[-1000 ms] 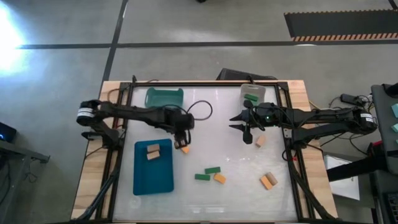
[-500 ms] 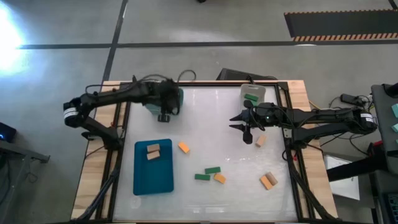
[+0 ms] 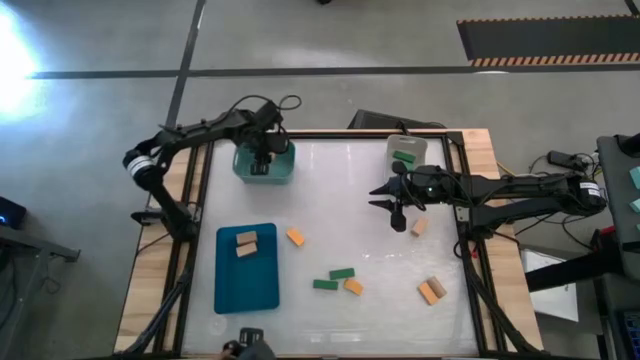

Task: Sort & place blocks by color
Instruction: Put the yellow block into the green bin, then put the light brown block into the blue bin

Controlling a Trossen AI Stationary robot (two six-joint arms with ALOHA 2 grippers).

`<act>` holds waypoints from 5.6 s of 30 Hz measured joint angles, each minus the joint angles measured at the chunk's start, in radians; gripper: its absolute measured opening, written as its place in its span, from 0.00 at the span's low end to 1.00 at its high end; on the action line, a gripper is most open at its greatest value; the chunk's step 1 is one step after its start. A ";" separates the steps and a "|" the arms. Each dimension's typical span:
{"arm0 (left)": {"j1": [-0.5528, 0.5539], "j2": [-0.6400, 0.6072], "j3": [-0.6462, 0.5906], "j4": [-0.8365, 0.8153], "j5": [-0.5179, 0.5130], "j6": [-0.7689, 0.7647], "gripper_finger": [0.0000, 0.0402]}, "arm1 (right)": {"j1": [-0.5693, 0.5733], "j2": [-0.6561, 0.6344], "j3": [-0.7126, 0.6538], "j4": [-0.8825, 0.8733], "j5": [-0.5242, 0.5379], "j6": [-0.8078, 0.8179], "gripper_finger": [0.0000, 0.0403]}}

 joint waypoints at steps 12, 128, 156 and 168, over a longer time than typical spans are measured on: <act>0.039 0.087 0.000 0.023 0.004 0.004 0.33 | 0.000 0.000 -0.001 0.000 0.001 -0.004 0.28; -0.575 -0.639 -0.587 0.933 -0.047 -0.707 0.42 | 0.297 0.419 0.220 -0.967 0.177 1.507 0.29; -0.720 -0.493 -0.599 1.340 0.108 -0.896 0.42 | 0.247 0.579 0.156 0.955 0.187 -0.116 0.29; -0.720 -0.331 -0.596 1.615 0.158 -0.995 0.43 | 0.213 0.578 0.161 0.963 0.178 -0.080 0.29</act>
